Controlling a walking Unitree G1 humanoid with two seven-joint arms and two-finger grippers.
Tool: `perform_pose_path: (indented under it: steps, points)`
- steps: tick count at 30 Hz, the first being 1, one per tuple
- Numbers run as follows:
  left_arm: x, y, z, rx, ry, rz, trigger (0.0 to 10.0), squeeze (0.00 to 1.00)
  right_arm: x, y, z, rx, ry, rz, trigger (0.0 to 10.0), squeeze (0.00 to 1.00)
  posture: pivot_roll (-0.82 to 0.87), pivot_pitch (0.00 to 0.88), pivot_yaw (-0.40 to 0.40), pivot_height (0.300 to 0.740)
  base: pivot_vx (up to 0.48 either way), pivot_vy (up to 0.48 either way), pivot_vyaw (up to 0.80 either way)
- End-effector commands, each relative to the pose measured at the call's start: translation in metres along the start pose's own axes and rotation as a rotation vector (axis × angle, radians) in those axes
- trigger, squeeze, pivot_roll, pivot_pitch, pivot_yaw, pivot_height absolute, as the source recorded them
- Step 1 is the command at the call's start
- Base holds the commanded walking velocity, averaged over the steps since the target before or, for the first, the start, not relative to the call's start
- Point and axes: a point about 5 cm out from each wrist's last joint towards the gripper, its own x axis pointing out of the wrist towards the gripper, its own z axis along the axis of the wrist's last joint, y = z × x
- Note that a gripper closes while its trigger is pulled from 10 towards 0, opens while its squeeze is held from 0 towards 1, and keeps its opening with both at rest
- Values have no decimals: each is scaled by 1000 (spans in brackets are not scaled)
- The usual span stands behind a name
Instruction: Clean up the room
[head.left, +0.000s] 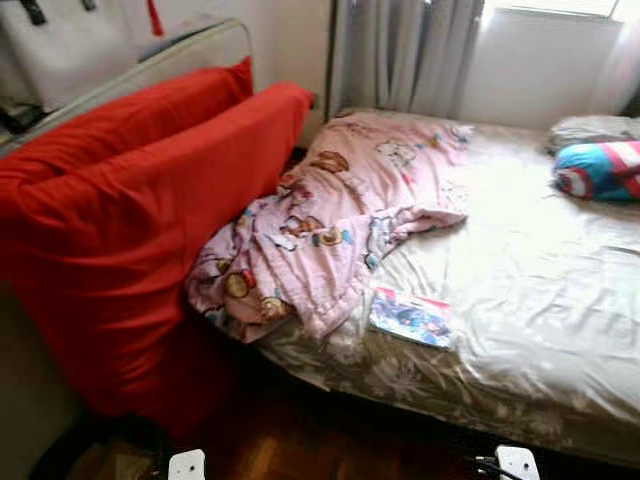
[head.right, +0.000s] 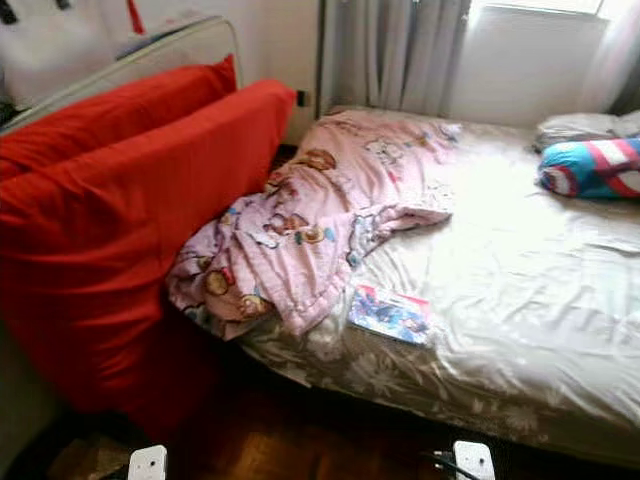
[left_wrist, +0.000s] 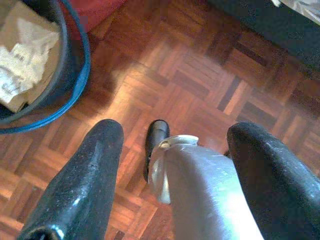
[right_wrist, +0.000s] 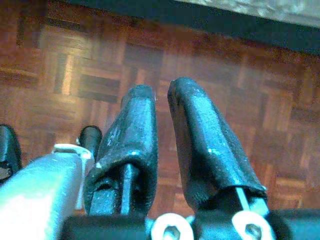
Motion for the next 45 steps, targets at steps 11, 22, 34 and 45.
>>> perform_pose_path:
  steps: [11, 22, 34, 45]
  points:
    - [13, -28, 95, 149, -153, -79, 10000, 0, 7, 16, 29, 347, -92, 5, 10000, 0, -104, 0, 51, 740, 0, 0, 0]
    - [13, -28, 95, 152, -153, -80, 10000, 0, 7, 15, 29, 331, -80, 0, 10000, 0, -108, 0, 50, 740, 0, 0, 0]
    - [13, -28, 95, 152, -153, -80, 10000, 0, 7, 15, 29, 331, -80, 0, 10000, 0, -108, 0, 50, 740, 0, 0, 0]
    - [13, -28, 95, 152, -153, -80, 10000, 0, 7, 15, 29, 331, -80, 0, 10000, 0, -108, 0, 50, 740, 0, 0, 0]
